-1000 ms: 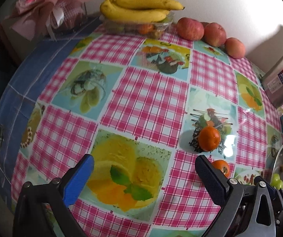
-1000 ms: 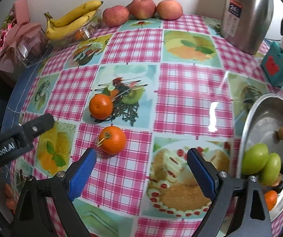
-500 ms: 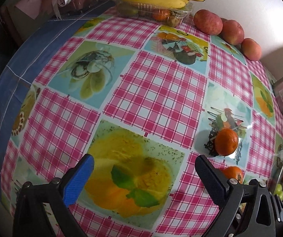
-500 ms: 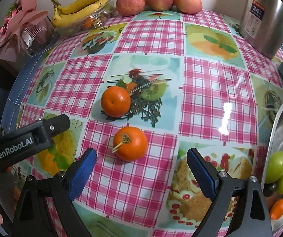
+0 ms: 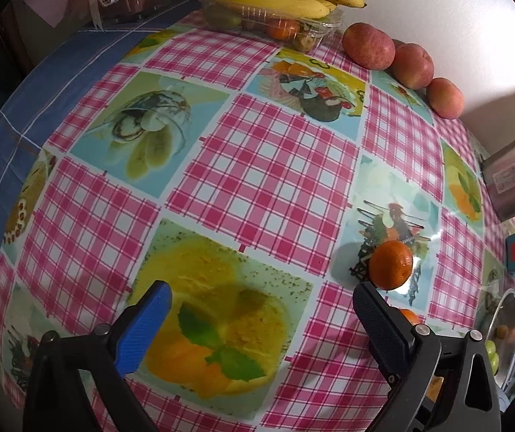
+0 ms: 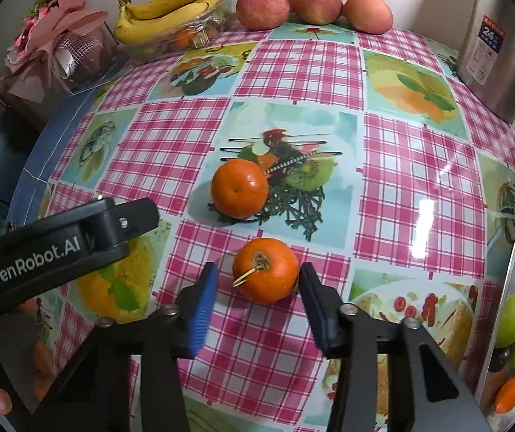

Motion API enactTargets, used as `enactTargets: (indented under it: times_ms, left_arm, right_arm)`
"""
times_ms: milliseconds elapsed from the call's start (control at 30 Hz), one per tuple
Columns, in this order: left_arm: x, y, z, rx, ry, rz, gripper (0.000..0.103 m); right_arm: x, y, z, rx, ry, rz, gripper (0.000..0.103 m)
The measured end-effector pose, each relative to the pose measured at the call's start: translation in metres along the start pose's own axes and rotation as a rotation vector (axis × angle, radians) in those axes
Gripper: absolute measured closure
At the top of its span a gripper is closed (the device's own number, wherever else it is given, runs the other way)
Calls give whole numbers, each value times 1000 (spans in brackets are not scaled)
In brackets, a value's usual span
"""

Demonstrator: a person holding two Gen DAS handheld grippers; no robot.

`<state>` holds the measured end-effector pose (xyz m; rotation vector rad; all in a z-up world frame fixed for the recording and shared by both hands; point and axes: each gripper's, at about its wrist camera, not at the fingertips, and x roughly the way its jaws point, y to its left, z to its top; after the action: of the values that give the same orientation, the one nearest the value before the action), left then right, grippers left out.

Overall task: Organize fruits
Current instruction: 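Lower the right tool over a tangerine while the left tool approaches the other tangerine, then close the right tool on its tangerine while the left tool grasps the other tangerine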

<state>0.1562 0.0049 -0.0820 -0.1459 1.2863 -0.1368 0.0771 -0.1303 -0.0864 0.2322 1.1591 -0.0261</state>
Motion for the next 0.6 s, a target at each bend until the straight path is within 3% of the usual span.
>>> enactTargets:
  times_ms: [100,367,600]
  left_arm:
    - [-2,-1,0,1,-7,-18,4]
    - [-4,-6,0,0,-10,-81,13]
    - [-1,-14,-1,17,10,-125,24]
  right_arm:
    - [-1,-1,1,7,-1,8,65]
    - [-11,-8,-1,23,-14,30,65]
    - [-21,-37,-1,73,-27,-32,65]
